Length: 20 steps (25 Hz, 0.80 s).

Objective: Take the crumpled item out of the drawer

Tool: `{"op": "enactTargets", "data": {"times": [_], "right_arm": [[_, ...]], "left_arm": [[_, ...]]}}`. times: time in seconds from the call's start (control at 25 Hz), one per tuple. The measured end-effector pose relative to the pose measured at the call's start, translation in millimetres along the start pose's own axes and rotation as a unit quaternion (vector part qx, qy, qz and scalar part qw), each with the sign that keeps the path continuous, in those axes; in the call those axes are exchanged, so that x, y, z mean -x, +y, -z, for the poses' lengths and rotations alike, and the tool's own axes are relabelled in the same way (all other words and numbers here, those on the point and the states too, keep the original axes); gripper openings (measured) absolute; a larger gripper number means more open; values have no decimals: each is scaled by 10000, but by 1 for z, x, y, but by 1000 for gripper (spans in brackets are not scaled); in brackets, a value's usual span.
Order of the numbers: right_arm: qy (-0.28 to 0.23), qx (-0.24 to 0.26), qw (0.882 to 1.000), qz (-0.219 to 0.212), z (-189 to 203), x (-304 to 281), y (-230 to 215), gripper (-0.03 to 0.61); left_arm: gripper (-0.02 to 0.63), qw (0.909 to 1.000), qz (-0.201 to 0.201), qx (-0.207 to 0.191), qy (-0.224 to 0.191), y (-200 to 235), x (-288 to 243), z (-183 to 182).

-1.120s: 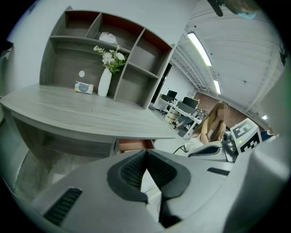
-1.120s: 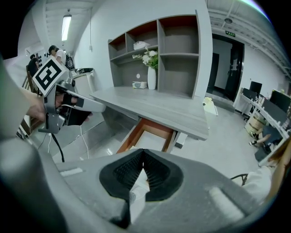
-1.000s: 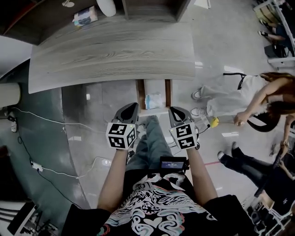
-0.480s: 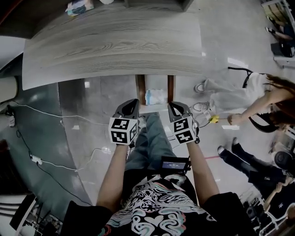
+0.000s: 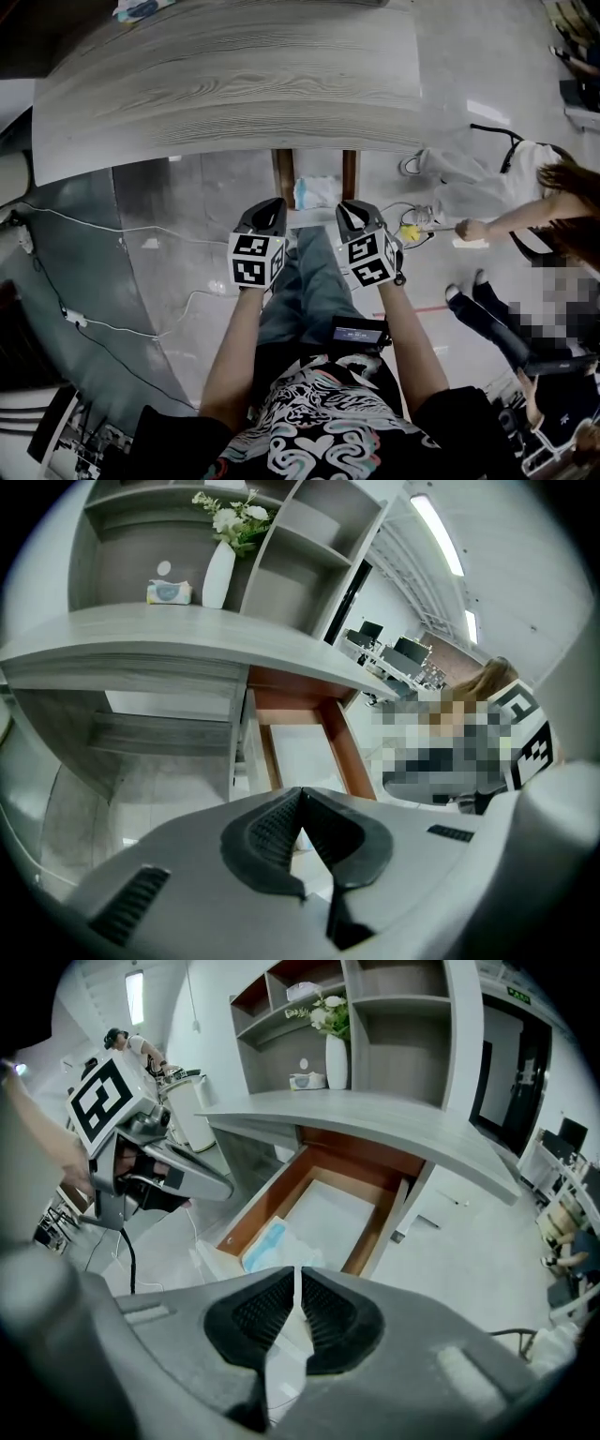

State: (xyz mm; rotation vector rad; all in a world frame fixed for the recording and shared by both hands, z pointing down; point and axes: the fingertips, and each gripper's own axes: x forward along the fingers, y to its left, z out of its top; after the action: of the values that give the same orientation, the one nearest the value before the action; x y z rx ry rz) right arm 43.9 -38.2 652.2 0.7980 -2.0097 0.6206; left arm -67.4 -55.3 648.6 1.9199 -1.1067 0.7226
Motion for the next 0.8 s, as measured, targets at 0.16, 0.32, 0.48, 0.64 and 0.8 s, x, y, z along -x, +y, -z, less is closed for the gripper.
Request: {"op": "enactTargets", "data": {"times": [0.16, 0.32, 0.48, 0.64, 0.8], "right_arm": [[129, 28, 9997, -184, 2, -14, 4, 14], [232, 94, 9992, -325, 1, -26, 6, 20], [277, 104, 9986, -429, -3, -36, 5, 26], [362, 52, 9980, -510, -2, -47, 3, 38], [428, 112, 9972, -605, -3, -55, 9, 54]], "left_arm": [[0, 9996, -2, -151, 221, -1, -11, 9], [0, 9976, -4, -428, 548, 0, -22, 18], [0, 9964, -8, -418, 738, 6, -29, 23], [0, 9950, -31, -433, 903, 13, -34, 29], [0, 9956, -19, -348, 874, 17, -32, 28]]}}
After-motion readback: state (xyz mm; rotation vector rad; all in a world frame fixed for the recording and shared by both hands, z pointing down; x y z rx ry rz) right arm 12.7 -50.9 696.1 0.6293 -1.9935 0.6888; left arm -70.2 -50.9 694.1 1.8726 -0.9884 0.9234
